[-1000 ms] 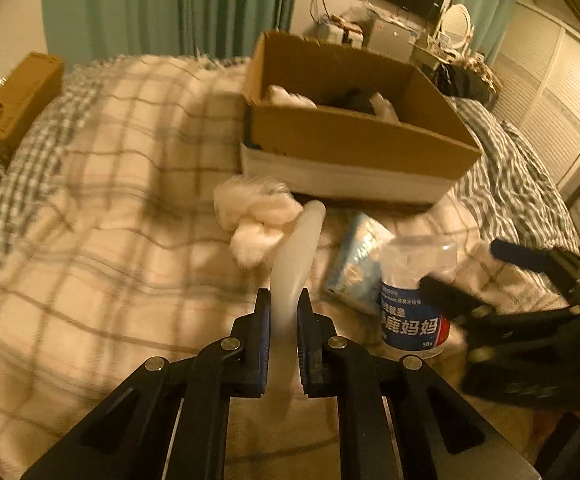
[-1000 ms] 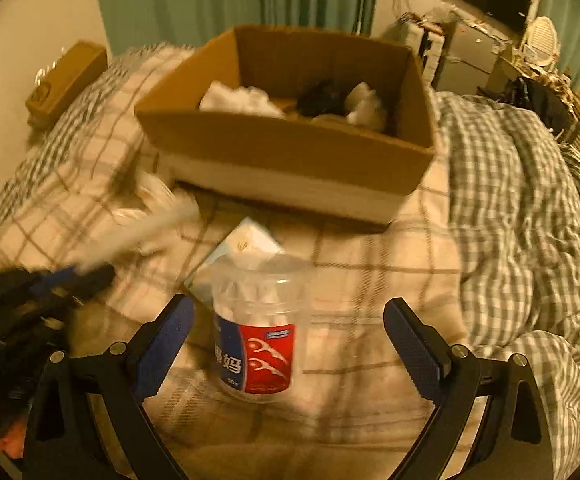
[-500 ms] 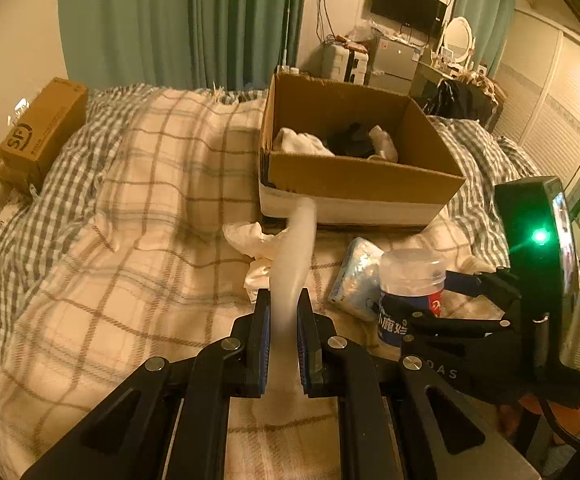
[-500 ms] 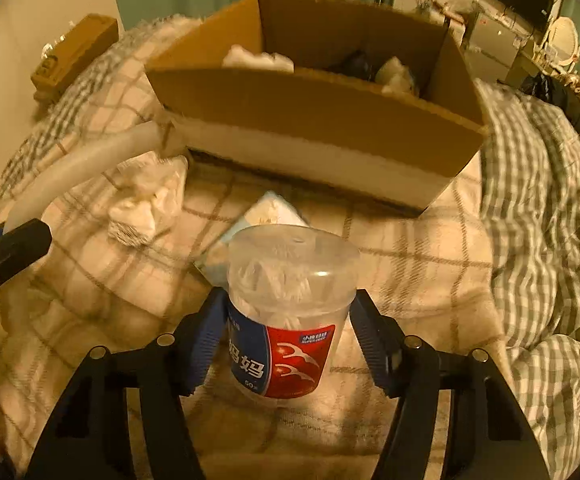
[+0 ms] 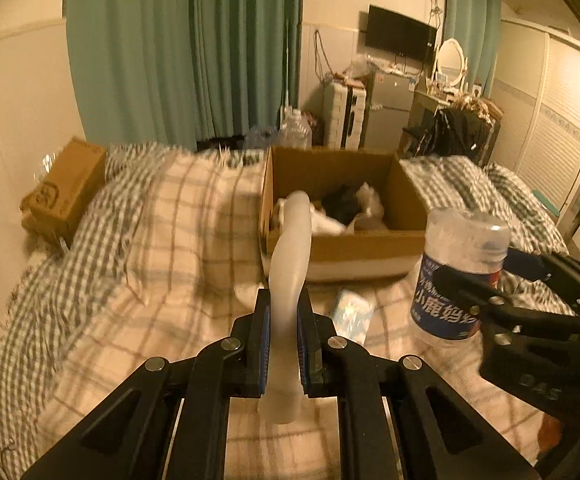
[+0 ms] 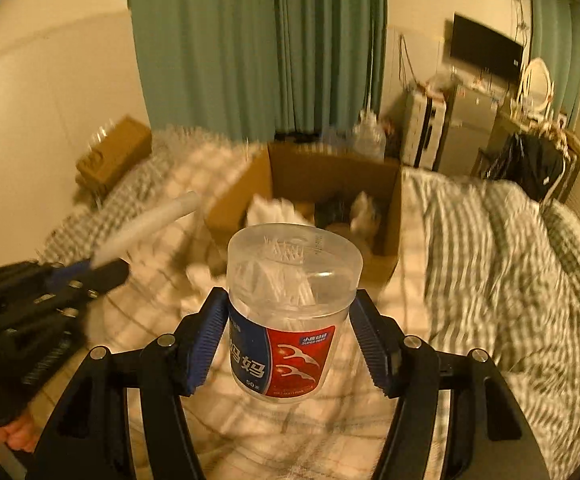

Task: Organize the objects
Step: 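Carry the tube and swab jar into the box and open both tools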

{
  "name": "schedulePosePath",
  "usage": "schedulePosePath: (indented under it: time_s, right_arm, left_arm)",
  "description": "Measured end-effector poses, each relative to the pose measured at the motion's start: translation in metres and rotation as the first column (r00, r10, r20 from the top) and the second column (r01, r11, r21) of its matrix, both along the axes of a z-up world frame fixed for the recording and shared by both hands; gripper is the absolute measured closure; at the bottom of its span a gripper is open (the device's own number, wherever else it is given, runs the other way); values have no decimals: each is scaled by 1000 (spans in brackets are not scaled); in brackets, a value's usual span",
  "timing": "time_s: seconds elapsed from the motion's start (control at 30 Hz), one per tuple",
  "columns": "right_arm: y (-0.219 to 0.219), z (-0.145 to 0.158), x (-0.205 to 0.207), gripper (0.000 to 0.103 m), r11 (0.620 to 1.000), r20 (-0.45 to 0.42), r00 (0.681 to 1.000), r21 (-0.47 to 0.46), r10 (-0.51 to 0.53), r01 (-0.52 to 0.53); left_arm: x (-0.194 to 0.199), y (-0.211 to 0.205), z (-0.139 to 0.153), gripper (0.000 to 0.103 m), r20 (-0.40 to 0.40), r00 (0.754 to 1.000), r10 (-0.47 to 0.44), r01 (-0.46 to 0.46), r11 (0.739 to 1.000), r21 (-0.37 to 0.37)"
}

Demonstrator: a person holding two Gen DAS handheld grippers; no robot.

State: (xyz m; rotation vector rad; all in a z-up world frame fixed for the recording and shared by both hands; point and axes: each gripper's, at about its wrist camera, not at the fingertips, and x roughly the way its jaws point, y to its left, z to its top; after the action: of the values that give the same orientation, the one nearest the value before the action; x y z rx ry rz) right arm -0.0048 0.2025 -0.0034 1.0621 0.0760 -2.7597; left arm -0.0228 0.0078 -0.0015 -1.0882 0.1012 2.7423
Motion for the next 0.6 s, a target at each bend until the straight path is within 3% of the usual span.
schedulePosePath:
  time_s: [0.33,0.6]
  right_arm:
    - [4,80,-33,41,999,-139,990,51,-1,9]
    - [15,102,-102,41,997,-163,986,54,-42,51]
  left_arm:
    - [-46,20,54,92,-95,995,-26,27,999,19]
    - [-110,37,63,92,-119,992,-32,33,999,4]
